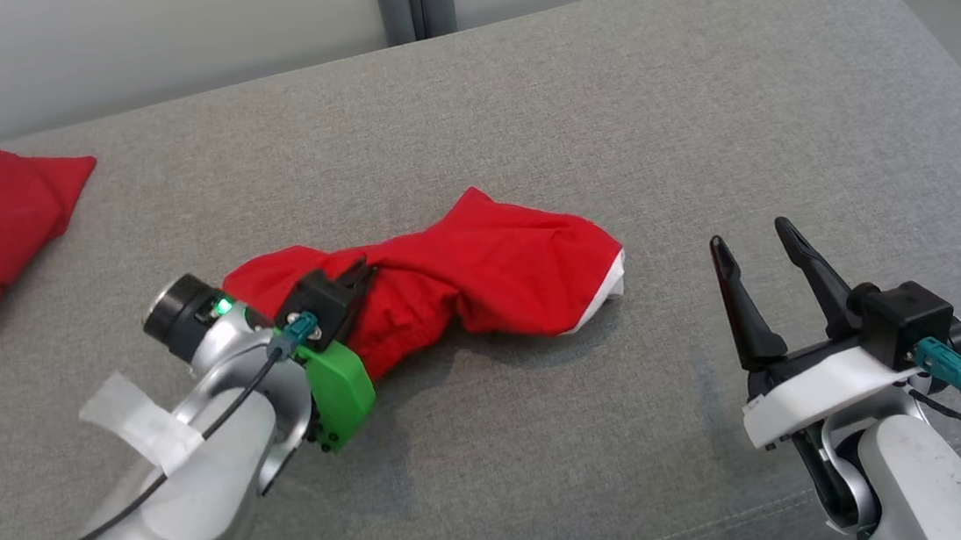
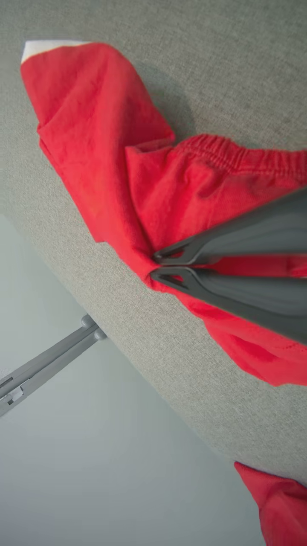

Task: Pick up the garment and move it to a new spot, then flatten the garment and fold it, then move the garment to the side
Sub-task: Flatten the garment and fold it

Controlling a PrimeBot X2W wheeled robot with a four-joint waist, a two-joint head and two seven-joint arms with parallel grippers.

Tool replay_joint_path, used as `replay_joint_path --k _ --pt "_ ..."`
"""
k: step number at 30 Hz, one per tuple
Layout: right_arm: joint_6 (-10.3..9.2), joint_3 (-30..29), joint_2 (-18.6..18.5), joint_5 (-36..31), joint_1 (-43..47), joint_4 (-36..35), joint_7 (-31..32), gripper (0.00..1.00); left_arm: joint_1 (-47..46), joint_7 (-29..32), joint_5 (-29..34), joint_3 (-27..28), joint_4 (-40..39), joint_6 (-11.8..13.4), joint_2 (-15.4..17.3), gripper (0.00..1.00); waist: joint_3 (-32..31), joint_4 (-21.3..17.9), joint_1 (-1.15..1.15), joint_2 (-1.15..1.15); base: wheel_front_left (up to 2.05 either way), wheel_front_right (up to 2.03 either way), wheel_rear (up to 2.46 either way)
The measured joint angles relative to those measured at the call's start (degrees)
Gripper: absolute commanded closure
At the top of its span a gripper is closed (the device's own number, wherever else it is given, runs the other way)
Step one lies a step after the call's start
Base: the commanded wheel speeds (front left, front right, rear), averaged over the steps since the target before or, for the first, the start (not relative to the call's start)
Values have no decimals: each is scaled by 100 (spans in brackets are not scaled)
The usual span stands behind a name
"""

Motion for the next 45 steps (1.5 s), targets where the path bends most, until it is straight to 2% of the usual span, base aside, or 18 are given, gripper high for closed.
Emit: replay_joint_path --k 3,7,10,13,14,15,16,21,25,31,35,39,45 --pt "34 83 1 -37 -3 3 -1 0 -314 138 89 -66 -37 -172 142 100 23 20 0 0 0 0 0" --pt "113 267 5 -59 -51 16 -1 0 -676 292 276 -118 110 -223 389 100 58 -29 0 0 0 0 0" --pt "164 374 8 -85 -149 24 -1 0 -929 346 632 -264 277 -223 608 100 100 -103 0 0 0 0 0" --pt "172 452 13 -91 -182 47 -1 0 -1050 336 876 -307 464 -193 686 100 155 -197 0 0 0 0 0" --pt "174 467 13 -92 -186 56 -1 0 -1051 328 915 -304 511 -125 694 94 175 -233 0 0 0 0 0" --pt "174 471 13 -91 -190 66 -1 0 -1051 266 942 -289 549 -51 698 94 195 -270 0 0 0 0 0" --pt "175 475 14 -92 -205 75 0 0 -1051 211 939 -241 602 41 693 0 217 -309 0 0 0 0 0" --pt "160 350 16 -91 -240 60 -1 0 -1190 -99 893 120 659 579 547 0 360 -462 0 0 0 0 0" --pt "154 213 10 -91 -241 65 -1 0 -1299 -330 867 156 652 746 182 0 450 -472 0 0 0 0 0" --pt "156 188 9 -91 -239 129 -1 0 -1189 -528 569 234 387 756 -456 0 429 -283 0 0 0 0 0" --pt "174 202 -69 -107 -240 342 -1 0 -748 -531 331 215 198 756 -861 0 392 -81 0 0 0 0 0" --pt "232 214 -240 -168 -254 693 -1 0 -393 -547 171 174 -11 753 -1028 0 350 150 0 0 0 0 0" --pt "323 240 -528 -268 -520 1228 52 0 -107 -548 12 190 -377 738 -1043 0 298 473 0 0 0 0 0"
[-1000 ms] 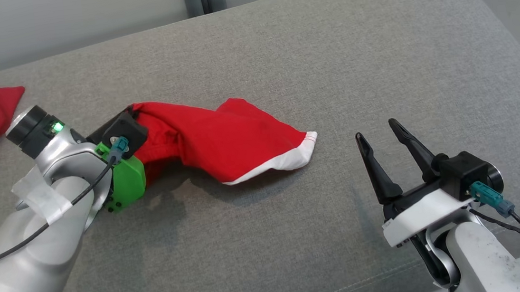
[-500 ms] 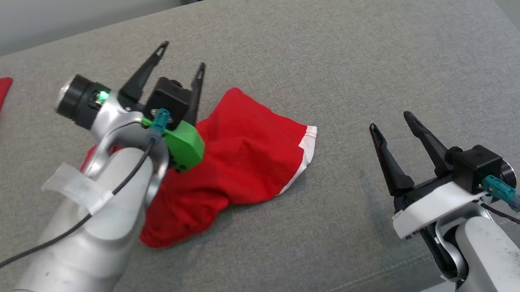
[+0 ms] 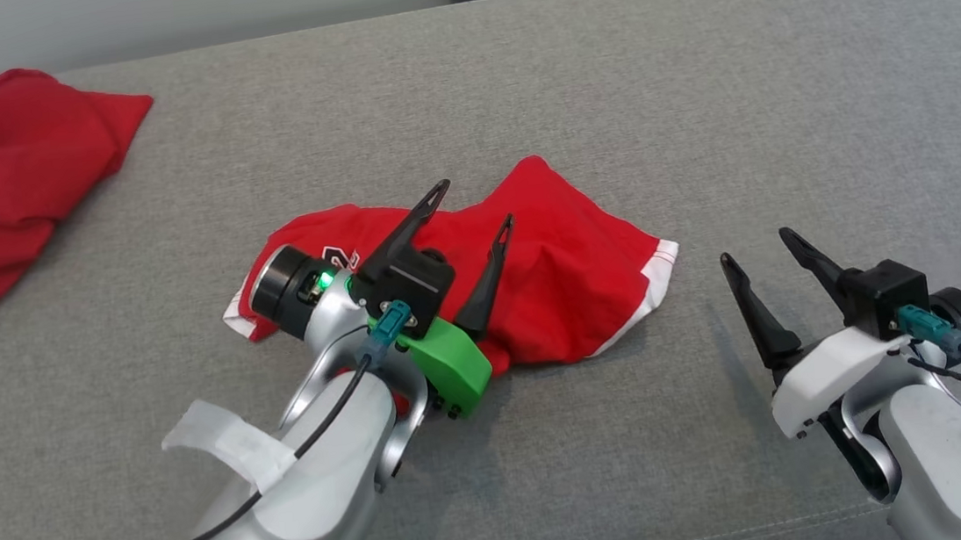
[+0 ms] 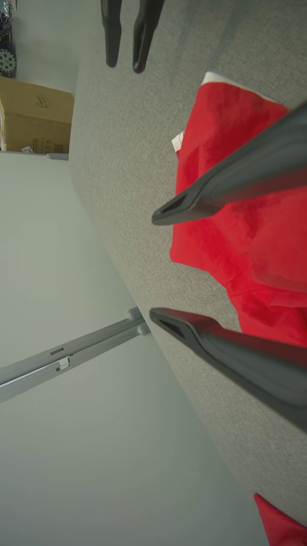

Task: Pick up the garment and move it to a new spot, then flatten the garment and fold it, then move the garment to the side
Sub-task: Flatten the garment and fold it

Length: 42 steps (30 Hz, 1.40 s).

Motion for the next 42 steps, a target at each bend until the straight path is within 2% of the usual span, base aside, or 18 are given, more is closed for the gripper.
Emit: replay_joint_path --k 7,19,24,30,31,33,34,35,42 --pt "87 55 -236 -30 -410 621 336 0 539 1 -188 140 -727 33 36 0 -25 485 0 0 0 0 0" --pt "140 -59 -334 167 -788 1419 580 0 1072 0 -127 516 -1737 149 169 0 126 1254 0 0 0 0 0" --pt "141 -47 -234 285 -897 1706 600 0 1322 1 -31 691 -1944 158 389 0 209 1419 0 0 0 0 0" --pt "142 -52 -145 335 -953 1859 588 1 1471 0 60 838 -2193 204 435 0 204 1387 0 0 0 0 0" --pt "142 -51 -125 335 -960 1879 582 16 1501 1 73 854 -2237 205 446 0 195 1368 0 0 0 0 0" --pt "142 -46 -41 372 -964 1961 545 71 1615 0 87 880 -2341 205 457 0 170 1306 0 0 0 0 0" --pt "142 -27 -12 377 -964 1984 534 95 1658 0 104 899 -2360 205 464 0 162 1285 0 0 0 0 0" --pt "142 -13 9 378 -963 2013 532 100 1699 0 123 914 -2375 205 479 0 153 1262 0 0 0 0 0" --pt "144 -51 166 578 -1004 1991 294 100 1889 1 174 1040 -2512 210 581 0 79 1110 0 0 0 0 0"
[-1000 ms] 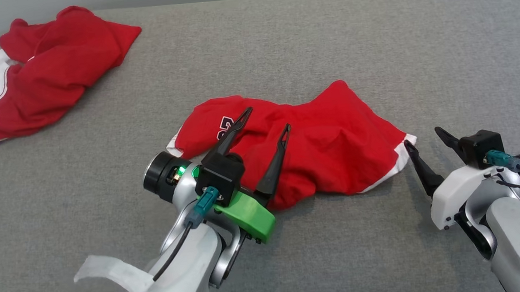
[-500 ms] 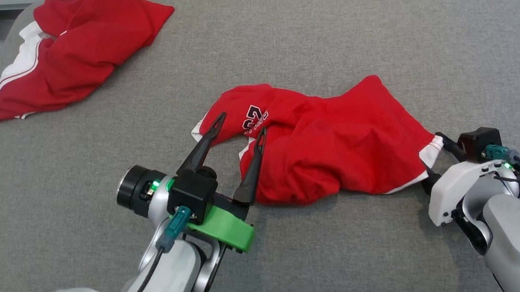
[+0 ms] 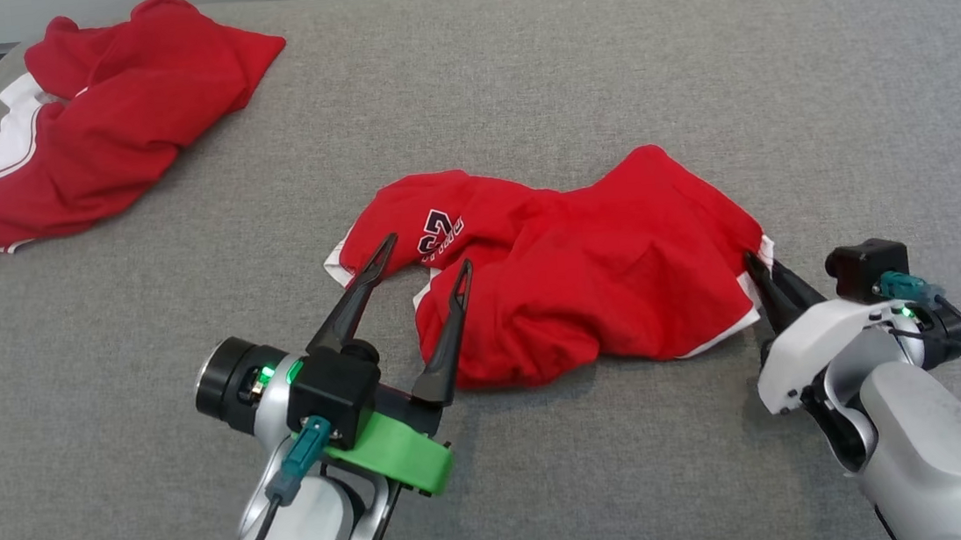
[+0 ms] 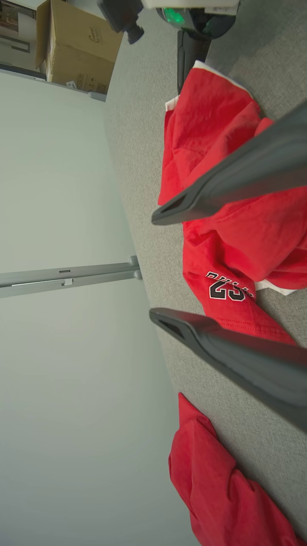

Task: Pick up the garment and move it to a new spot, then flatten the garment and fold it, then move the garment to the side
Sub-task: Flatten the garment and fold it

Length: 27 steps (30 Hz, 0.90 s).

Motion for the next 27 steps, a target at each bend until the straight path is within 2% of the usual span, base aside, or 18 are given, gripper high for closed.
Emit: replay_joint_path --k 4,9,17,19,21,24,27 --pt "38 -34 166 274 -203 -334 -167 100 117 -1 0 165 -56 42 7 0 -78 -67 0 0 0 0 0" --pt "51 42 189 400 -589 -891 -288 100 318 -1 -7 339 -165 43 12 0 -217 -135 0 0 0 0 0" --pt "51 333 286 792 -742 -1631 -314 100 699 0 -193 319 -263 33 -37 0 -479 -249 0 0 0 0 0" --pt "51 425 319 842 -741 -1748 -315 100 799 -1 -321 167 -276 -77 -75 0 -535 -283 0 0 0 0 0" --pt "51 487 320 868 -739 -1827 -318 100 1011 0 -646 -45 -185 -309 -176 0 -572 -328 0 0 0 0 0" --pt "51 512 311 868 -732 -1882 -320 100 1221 91 -765 -504 -11 -639 -202 0 -609 -396 0 0 0 0 0" --pt "51 520 304 870 -717 -1916 -320 100 1215 190 -699 -695 192 -778 -180 0 -628 -458 0 0 0 0 0"
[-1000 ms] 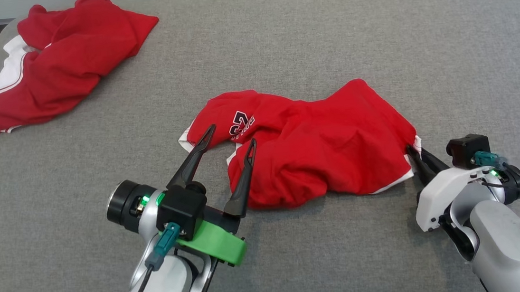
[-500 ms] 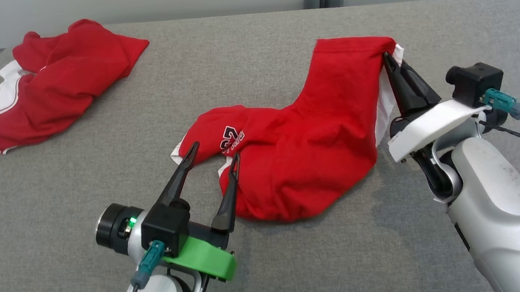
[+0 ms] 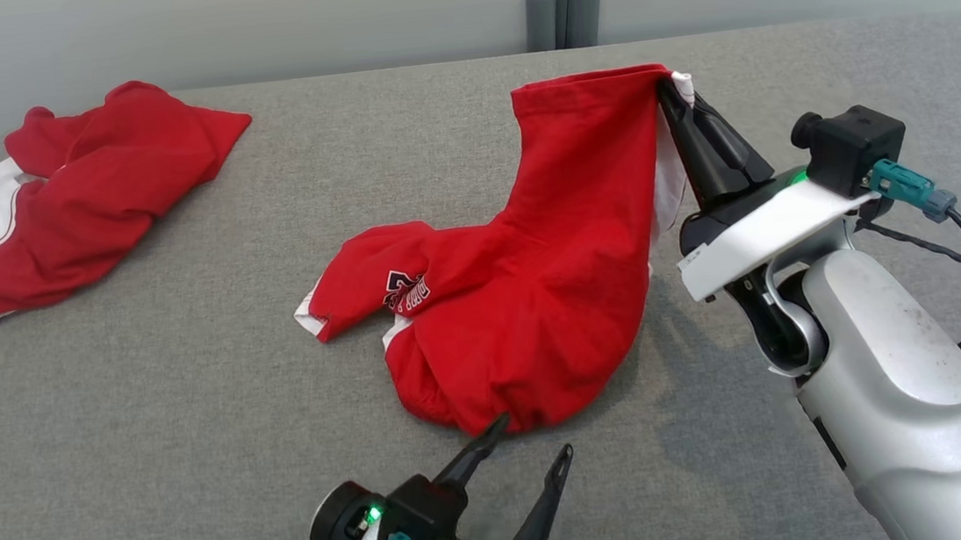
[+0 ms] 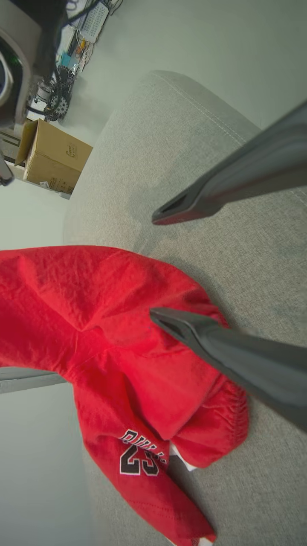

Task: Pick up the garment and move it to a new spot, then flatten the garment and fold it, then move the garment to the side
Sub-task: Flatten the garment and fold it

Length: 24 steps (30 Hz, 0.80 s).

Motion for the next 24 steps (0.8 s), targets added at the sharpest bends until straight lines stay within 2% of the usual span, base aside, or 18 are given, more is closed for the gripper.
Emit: replay_joint_path --k 4,11,19,20,21,22,23,24 --pt "0 44 -3 23 19 -24 0 100 -10 232 51 31 537 13 21 0 0 -96 0 0 0 0 0" --pt "0 125 15 166 54 -76 1 100 -318 314 319 426 1250 408 111 0 49 -335 0 0 0 0 0" --pt "0 178 21 299 159 -85 2 100 -691 326 398 249 1760 363 -122 0 157 -599 0 0 0 0 0" --pt "0 188 25 299 159 -85 2 100 -725 349 398 249 1878 365 -157 7 172 -638 0 0 0 0 0" --pt "0 194 29 300 159 -85 2 100 -752 369 407 249 1968 367 -162 7 185 -676 0 0 0 0 0" --pt "0 194 30 300 160 -85 2 100 -790 394 453 246 2065 372 -155 60 198 -714 0 0 0 0 0" --pt "0 192 31 300 160 -87 2 100 -823 397 511 246 2118 372 -151 96 211 -751 0 0 0 0 0" --pt "0 181 34 300 161 -91 2 100 -859 392 542 246 2156 371 -151 100 223 -785 0 0 0 0 0"
